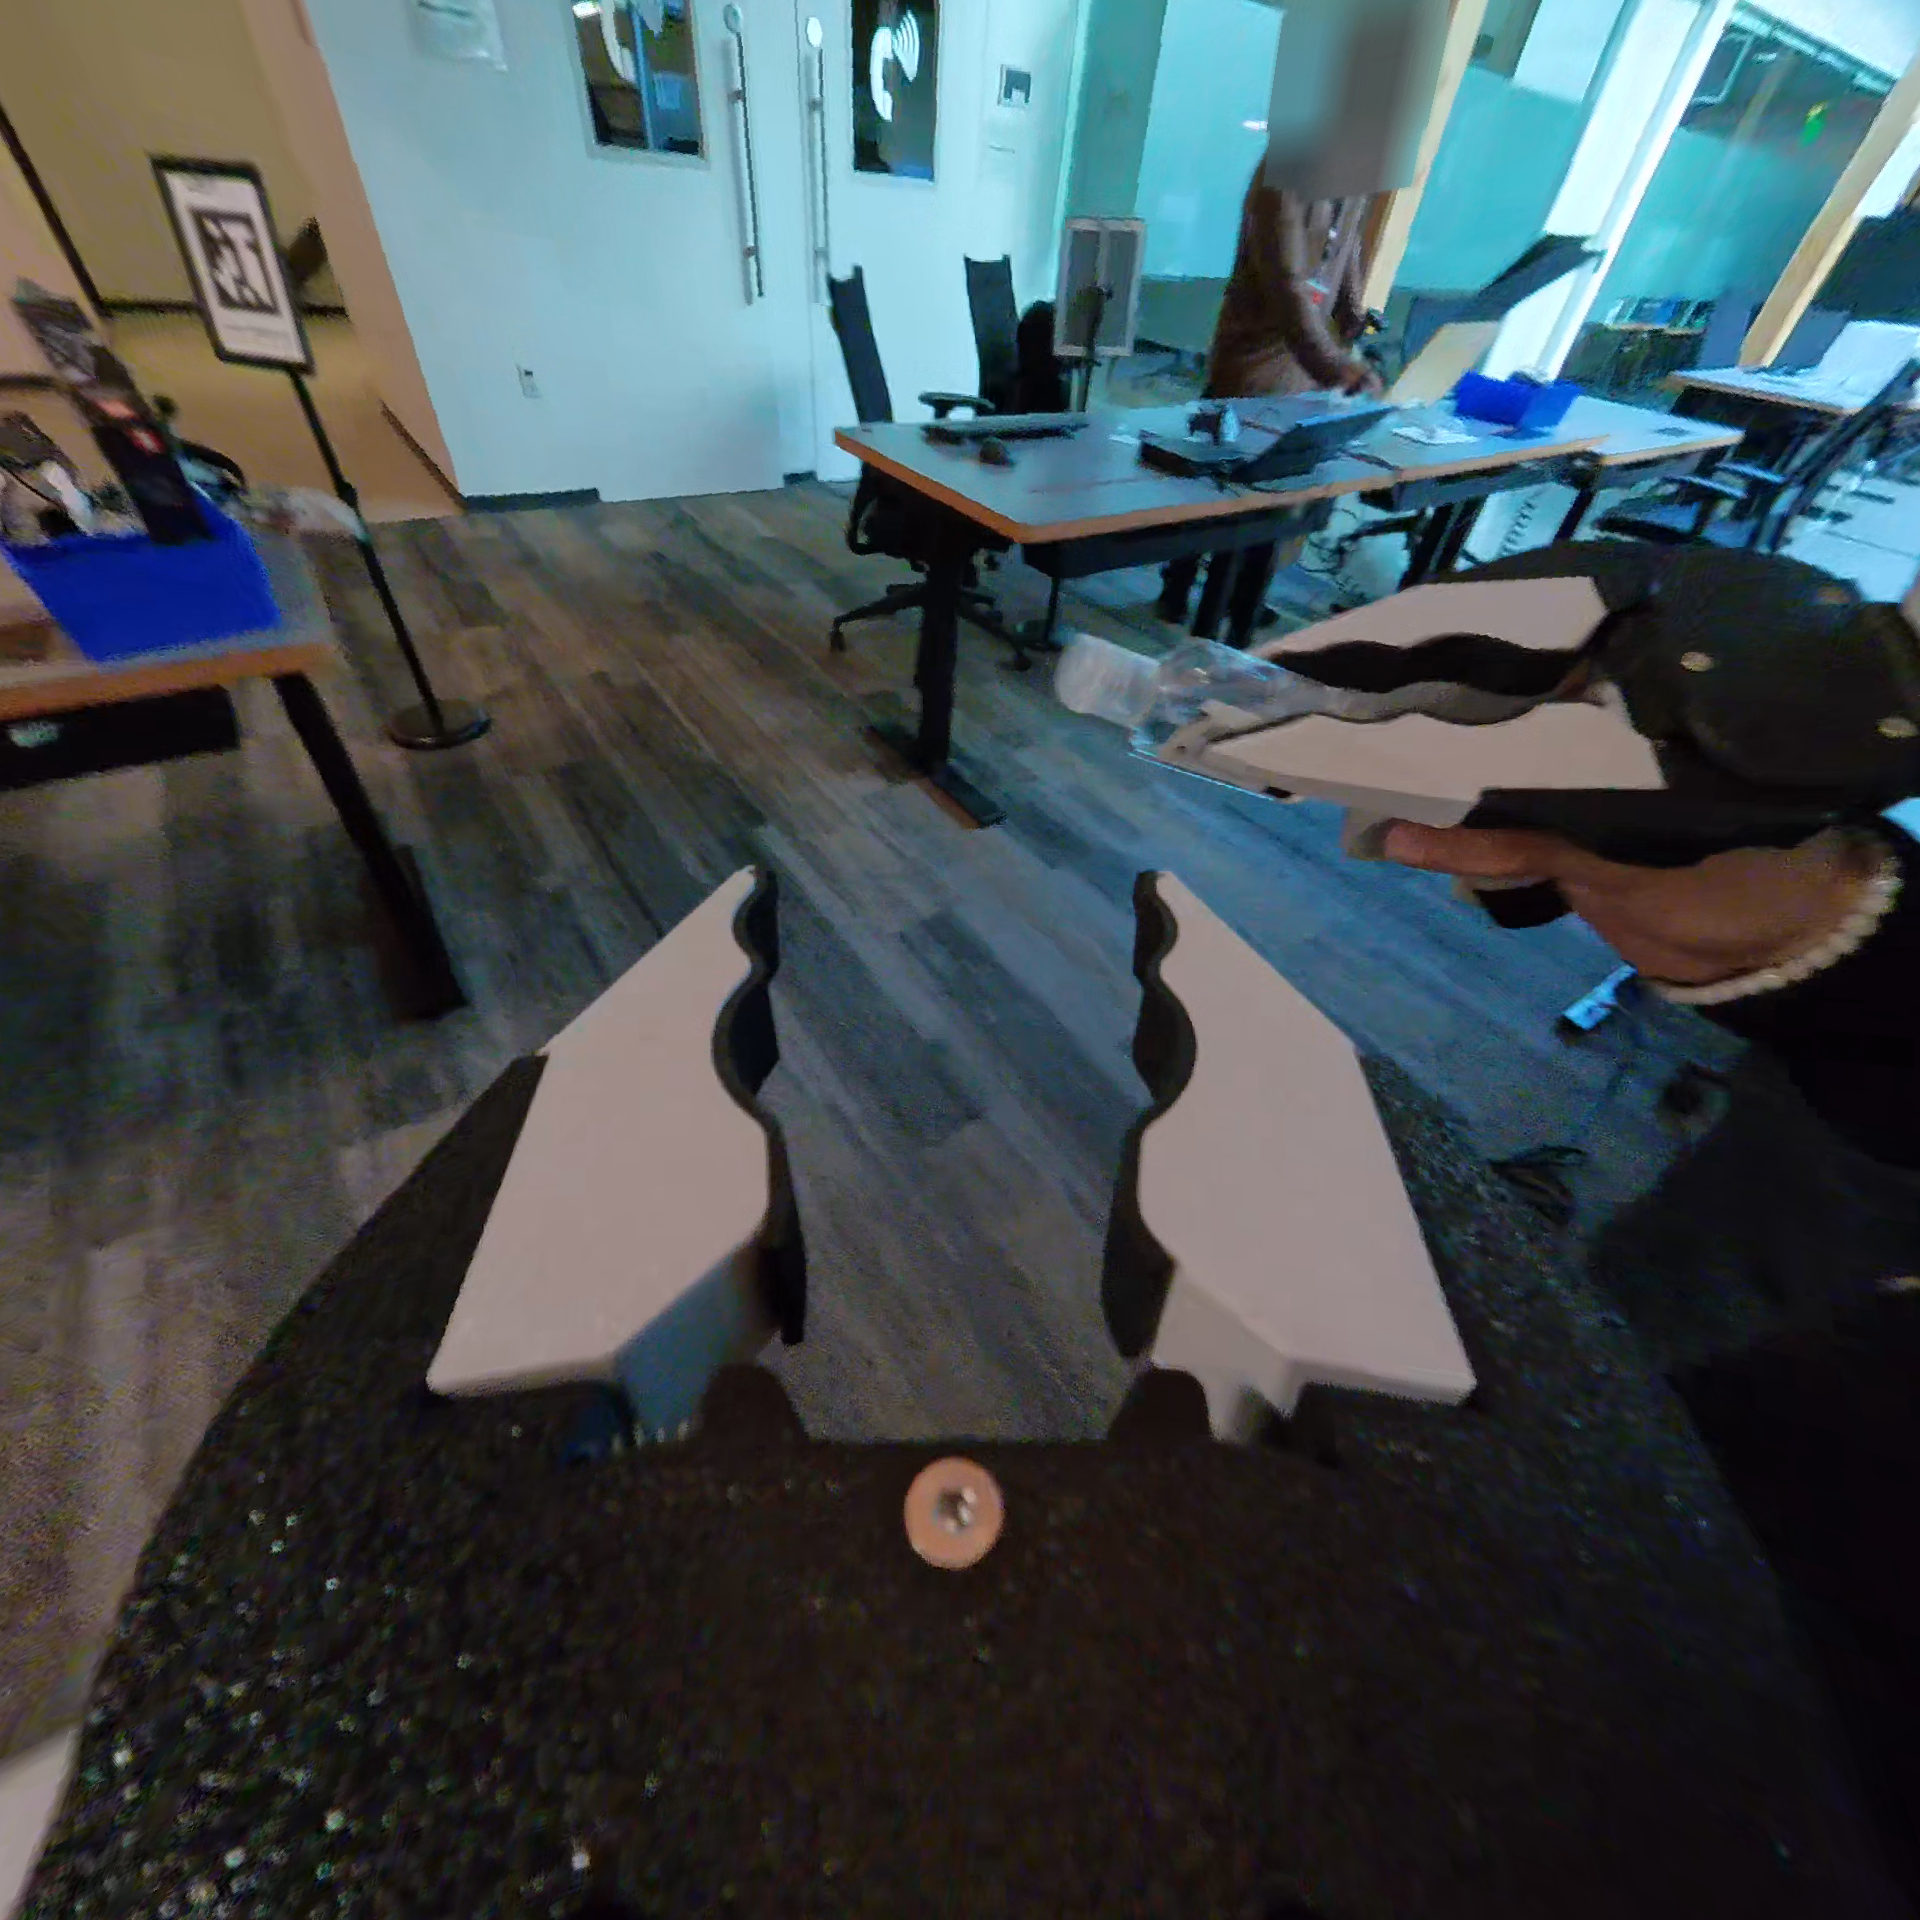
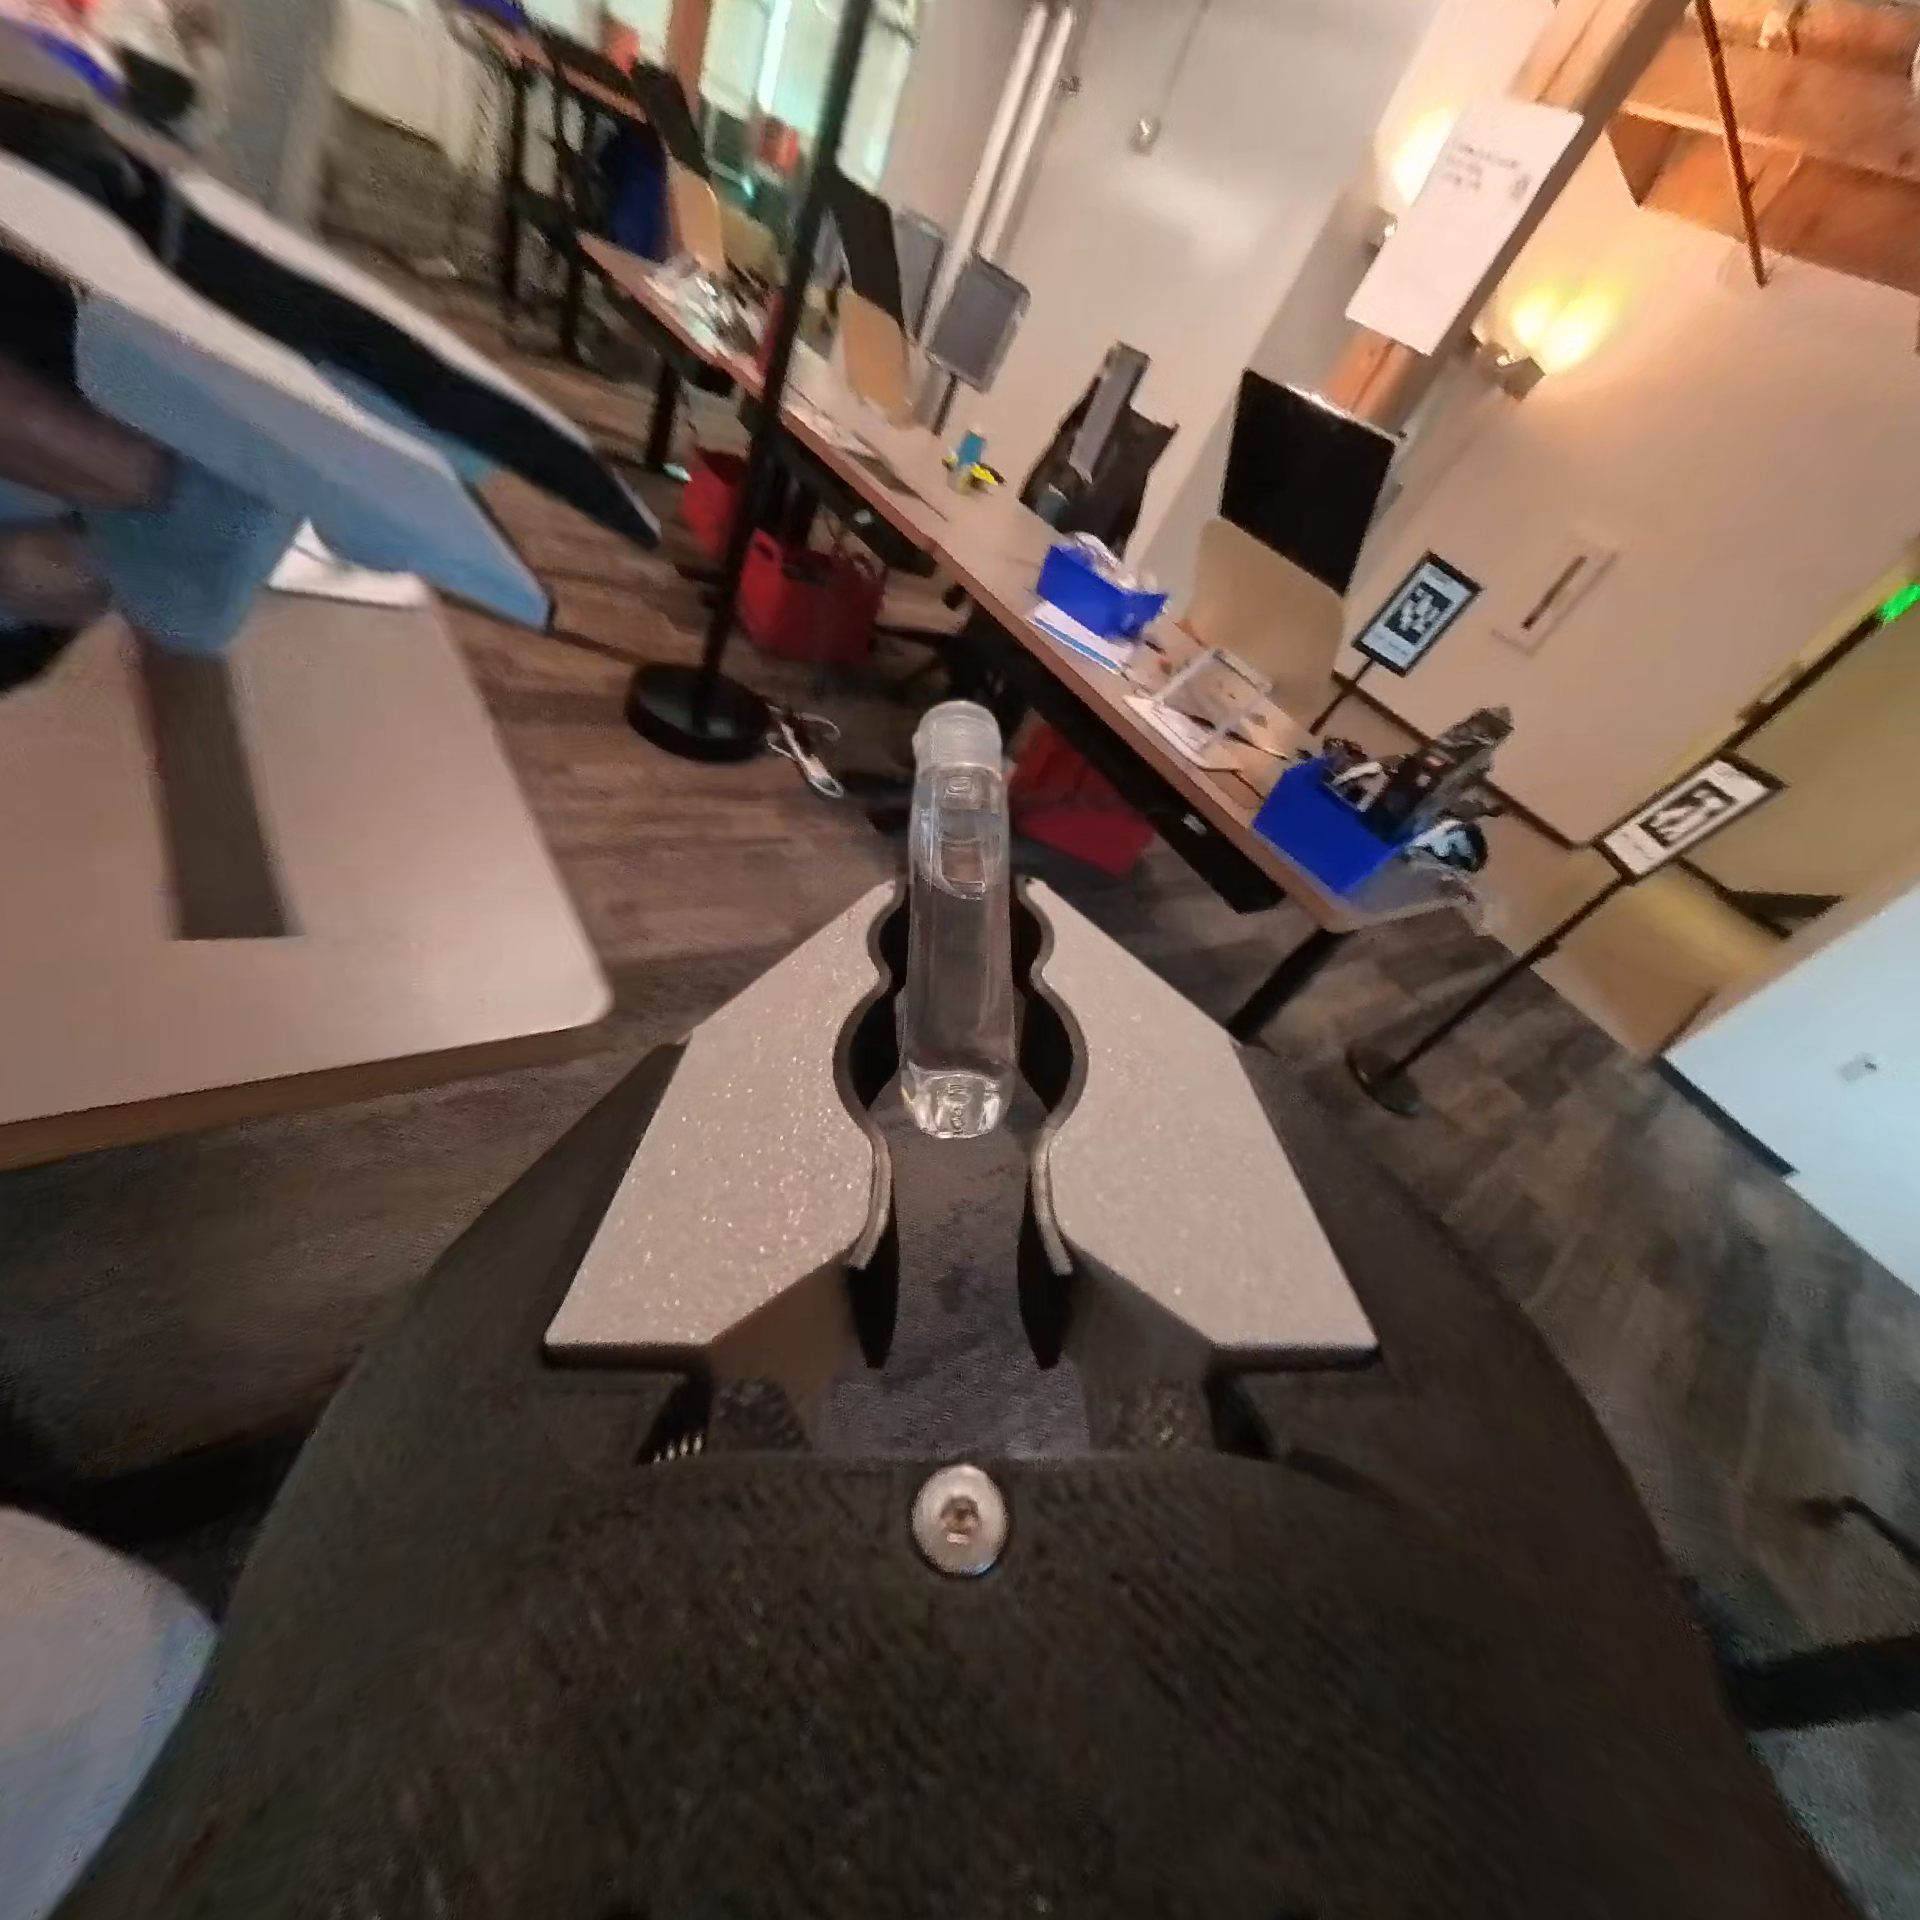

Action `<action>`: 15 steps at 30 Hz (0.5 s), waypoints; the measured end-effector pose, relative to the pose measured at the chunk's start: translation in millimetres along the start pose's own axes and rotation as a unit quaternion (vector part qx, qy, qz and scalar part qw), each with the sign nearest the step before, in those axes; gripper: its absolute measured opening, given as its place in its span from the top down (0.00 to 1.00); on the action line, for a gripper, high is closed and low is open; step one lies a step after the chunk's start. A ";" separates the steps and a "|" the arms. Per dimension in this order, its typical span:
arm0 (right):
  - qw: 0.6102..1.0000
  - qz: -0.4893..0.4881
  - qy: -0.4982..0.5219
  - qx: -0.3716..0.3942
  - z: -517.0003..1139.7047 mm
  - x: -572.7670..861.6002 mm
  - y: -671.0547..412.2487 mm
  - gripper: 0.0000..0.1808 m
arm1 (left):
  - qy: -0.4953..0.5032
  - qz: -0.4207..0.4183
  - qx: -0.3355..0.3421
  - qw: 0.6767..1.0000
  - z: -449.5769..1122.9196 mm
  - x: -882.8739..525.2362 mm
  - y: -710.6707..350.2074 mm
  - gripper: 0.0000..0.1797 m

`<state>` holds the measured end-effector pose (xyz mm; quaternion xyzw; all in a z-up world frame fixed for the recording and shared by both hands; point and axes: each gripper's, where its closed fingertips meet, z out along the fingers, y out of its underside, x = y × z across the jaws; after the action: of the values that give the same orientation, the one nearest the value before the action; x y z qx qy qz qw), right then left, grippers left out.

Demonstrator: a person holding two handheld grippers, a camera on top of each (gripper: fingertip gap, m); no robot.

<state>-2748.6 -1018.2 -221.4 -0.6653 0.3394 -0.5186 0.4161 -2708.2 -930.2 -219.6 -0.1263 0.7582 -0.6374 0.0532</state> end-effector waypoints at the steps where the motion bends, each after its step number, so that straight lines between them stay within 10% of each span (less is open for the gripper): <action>1: 1.000 -0.007 0.006 -0.013 23.3 18.0 5.1 0.91 | -0.005 0.004 0.007 1.000 15.7 -32.8 -10.4 0.63; 15: 0.989 -0.077 -0.040 -0.124 414.3 228.0 151.1 0.91 | -0.171 -0.072 0.056 0.981 181.8 -499.0 -8.2 0.68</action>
<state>-2295.9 -1200.1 -313.3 -0.7559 0.3324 -0.4761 0.3025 -2183.0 -975.3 -284.7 -0.2844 0.6902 -0.6498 0.1435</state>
